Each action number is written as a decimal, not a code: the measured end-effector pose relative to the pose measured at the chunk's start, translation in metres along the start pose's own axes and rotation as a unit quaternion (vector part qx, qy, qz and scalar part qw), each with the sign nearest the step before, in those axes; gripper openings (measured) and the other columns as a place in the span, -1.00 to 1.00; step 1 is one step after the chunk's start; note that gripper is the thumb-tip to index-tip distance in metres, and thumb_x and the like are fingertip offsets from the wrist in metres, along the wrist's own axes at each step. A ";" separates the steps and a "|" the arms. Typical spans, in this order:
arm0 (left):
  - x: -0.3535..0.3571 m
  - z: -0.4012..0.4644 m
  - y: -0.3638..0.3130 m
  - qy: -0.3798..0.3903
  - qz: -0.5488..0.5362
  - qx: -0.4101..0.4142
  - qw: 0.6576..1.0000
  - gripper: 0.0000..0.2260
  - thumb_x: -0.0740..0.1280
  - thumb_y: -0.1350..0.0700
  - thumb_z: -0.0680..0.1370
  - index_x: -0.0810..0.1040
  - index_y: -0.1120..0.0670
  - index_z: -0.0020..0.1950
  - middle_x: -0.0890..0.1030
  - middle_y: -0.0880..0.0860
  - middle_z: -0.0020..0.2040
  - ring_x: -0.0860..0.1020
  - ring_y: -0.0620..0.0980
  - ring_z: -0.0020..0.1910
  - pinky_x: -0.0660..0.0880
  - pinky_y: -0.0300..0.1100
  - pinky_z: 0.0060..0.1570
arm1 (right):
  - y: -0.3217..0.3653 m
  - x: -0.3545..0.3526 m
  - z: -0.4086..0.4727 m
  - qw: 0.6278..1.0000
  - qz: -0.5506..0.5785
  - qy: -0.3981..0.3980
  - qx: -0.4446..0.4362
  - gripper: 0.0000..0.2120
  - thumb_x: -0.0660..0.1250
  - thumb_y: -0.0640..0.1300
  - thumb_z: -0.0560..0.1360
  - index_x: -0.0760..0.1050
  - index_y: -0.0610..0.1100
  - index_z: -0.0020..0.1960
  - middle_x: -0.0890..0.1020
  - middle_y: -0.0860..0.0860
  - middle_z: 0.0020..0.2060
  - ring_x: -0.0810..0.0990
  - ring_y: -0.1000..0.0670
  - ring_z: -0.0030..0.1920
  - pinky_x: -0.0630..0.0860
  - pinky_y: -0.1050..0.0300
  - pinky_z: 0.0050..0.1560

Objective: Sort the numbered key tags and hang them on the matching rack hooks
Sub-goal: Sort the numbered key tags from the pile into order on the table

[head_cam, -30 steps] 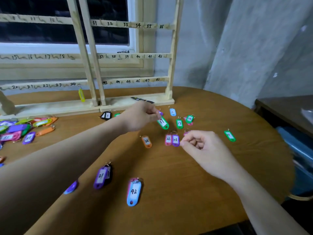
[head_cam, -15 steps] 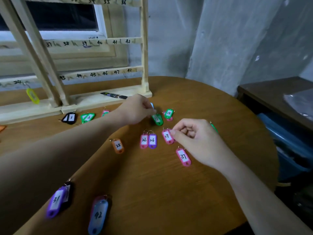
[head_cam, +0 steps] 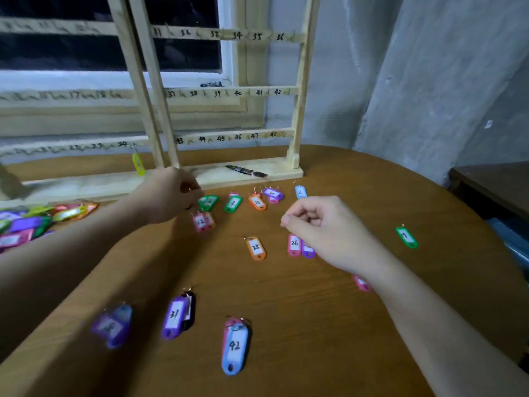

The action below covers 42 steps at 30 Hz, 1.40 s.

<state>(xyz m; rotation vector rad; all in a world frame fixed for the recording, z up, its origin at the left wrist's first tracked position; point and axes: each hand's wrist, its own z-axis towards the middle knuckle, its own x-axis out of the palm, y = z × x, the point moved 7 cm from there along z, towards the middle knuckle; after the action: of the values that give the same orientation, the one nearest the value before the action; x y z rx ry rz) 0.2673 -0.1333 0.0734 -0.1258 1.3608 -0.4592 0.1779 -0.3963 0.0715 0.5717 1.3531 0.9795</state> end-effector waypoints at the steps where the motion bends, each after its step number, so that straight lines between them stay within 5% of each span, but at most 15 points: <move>1: -0.007 -0.010 0.021 -0.004 0.003 -0.016 1.000 -0.91 0.41 0.10 0.57 0.66 0.05 -0.12 0.58 -0.02 -0.30 0.55 0.03 -0.26 0.31 -0.14 -0.27 | 0.008 0.011 0.005 1.000 -0.002 0.012 -0.006 -0.88 0.40 -0.11 0.56 0.67 -0.08 -0.13 0.69 0.04 -0.29 0.63 0.04 -0.31 0.53 0.13 -0.28; 4: -0.023 -0.044 0.081 -0.008 0.018 -0.069 0.997 -0.92 0.43 0.07 0.56 0.65 0.01 -0.13 0.62 -0.02 -0.27 0.54 -0.05 -0.28 0.35 -0.12 -0.26 | 0.033 0.047 0.023 0.998 -0.014 0.051 -0.029 -0.86 0.40 -0.12 0.56 0.66 -0.12 -0.15 0.57 0.08 -0.39 0.45 0.16 -0.44 0.36 0.33 -0.41; 8: -0.039 -0.079 0.139 -0.040 0.021 -0.130 0.991 -0.91 0.47 0.09 0.53 0.69 0.10 -0.07 0.64 0.06 -0.21 0.55 0.08 -0.21 0.34 -0.13 -0.20 | 0.064 0.092 0.042 0.993 -0.045 0.093 -0.060 -0.84 0.38 -0.09 0.56 0.65 -0.10 -0.17 0.56 0.09 -0.41 0.42 0.12 -0.44 0.35 0.26 -0.40; 15: -0.053 -0.114 0.179 -0.118 -0.030 -0.179 0.976 -0.85 0.45 -0.03 0.52 0.57 -0.05 0.04 0.61 -0.04 -0.25 0.56 -0.02 -0.25 0.41 -0.09 -0.24 | 0.090 0.166 0.075 0.979 -0.105 0.154 -0.088 -0.85 0.36 -0.07 0.58 0.64 -0.08 -0.13 0.57 0.08 -0.37 0.41 0.16 -0.44 0.38 0.24 -0.38; 19: -0.052 -0.114 0.178 -0.175 0.079 -0.144 0.971 -0.75 0.41 -0.03 0.53 0.61 0.09 0.11 0.63 0.13 -0.05 0.58 0.22 -0.05 0.48 -0.01 -0.12 | 0.092 0.204 0.099 0.972 -0.123 0.179 -0.086 -0.87 0.35 -0.08 0.58 0.65 -0.07 -0.07 0.58 0.08 -0.36 0.42 0.18 -0.45 0.36 0.30 -0.38; 23: -0.058 -0.111 0.190 -0.180 0.163 -0.152 0.958 -0.66 0.41 -0.11 0.50 0.68 0.14 0.07 0.55 0.18 -0.13 0.56 0.27 -0.10 0.52 0.04 -0.11 | 0.097 0.242 0.121 0.961 -0.152 0.212 -0.097 -0.85 0.33 -0.05 0.60 0.64 0.02 0.12 0.57 0.08 -0.25 0.47 0.14 -0.32 0.44 0.23 -0.23; 28: -0.059 -0.111 0.215 -0.148 0.159 -0.168 0.962 -0.55 0.28 -0.29 0.48 0.71 -0.01 0.11 0.48 0.11 -0.14 0.51 0.23 -0.06 0.48 0.03 -0.06 | 0.110 0.285 0.148 0.938 -0.207 0.243 -0.134 -0.57 0.29 -0.01 0.63 0.39 0.17 0.48 0.55 0.05 -0.08 0.51 0.02 -0.19 0.50 0.06 -0.17; 31: -0.061 -0.110 0.224 -0.152 0.147 -0.172 0.962 -0.57 0.26 -0.31 0.48 0.68 -0.11 0.17 0.48 0.07 -0.13 0.49 0.19 -0.03 0.42 0.04 -0.02 | 0.117 0.302 0.162 0.931 -0.239 0.222 -0.166 -0.53 0.29 0.03 0.63 0.35 0.18 0.52 0.38 0.17 -0.14 0.36 0.06 -0.06 0.33 0.11 -0.09; 34: -0.059 -0.109 0.225 -0.162 0.137 -0.152 0.965 -0.65 0.26 -0.28 0.54 0.64 -0.21 0.22 0.43 0.02 -0.13 0.47 0.15 -0.03 0.35 0.02 -0.01 | 0.121 0.310 0.169 0.922 -0.261 0.205 -0.198 -0.58 0.31 0.10 0.61 0.43 0.17 0.46 0.29 0.24 -0.25 0.34 0.10 -0.05 0.30 0.11 -0.07; 42: -0.056 -0.103 0.214 -0.174 0.107 -0.088 0.975 -0.78 0.38 -0.13 0.57 0.70 -0.11 0.14 0.48 -0.01 -0.09 0.47 0.10 0.00 0.22 -0.03 0.02 | 0.114 0.305 0.170 0.933 -0.214 0.197 -0.211 -0.85 0.44 0.12 0.52 0.58 0.12 0.04 0.52 0.10 -0.20 0.44 0.14 -0.22 0.43 0.11 -0.18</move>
<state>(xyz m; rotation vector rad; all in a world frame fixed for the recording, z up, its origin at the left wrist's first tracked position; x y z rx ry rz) 0.2132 0.1001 0.0275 -0.1930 1.0526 -0.1248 0.2931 -0.0499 0.0307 -0.2554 1.4731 1.0076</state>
